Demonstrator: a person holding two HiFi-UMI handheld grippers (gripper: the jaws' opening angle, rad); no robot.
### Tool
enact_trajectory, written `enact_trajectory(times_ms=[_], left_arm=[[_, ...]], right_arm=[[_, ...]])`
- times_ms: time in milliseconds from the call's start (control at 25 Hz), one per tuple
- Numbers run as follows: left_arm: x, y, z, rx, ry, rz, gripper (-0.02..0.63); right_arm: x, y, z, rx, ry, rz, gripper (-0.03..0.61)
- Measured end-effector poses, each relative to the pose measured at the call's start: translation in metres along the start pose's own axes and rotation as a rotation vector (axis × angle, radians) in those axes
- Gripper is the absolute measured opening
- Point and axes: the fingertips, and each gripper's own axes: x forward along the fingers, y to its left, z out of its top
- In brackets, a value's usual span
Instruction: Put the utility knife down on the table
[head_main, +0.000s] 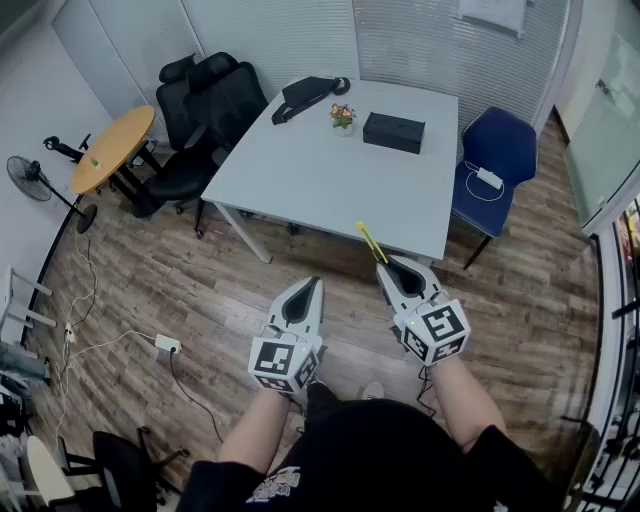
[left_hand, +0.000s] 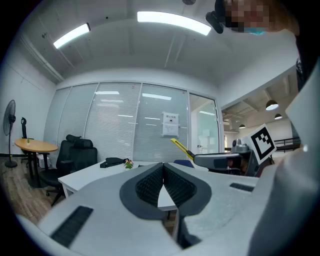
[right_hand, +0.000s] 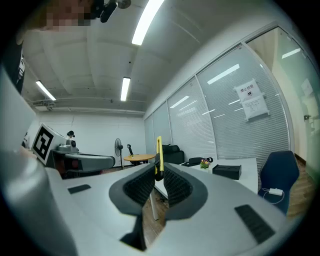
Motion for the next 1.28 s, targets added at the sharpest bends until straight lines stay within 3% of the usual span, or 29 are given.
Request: enact_trajectory(times_ms=[680,1280], left_arm=[[-0.007,0.009,0.000,-0.001,0.003,0.004,0.005],[0.009,0.070,-0.006,-0.024,0.026,-0.030,0.005]], right_arm=[[0.005,0.006,-0.001,0.030,-0.011,0.005,0.057],[0.066,0.015,-0.011,0.043,0.035,-0.026,0.057]])
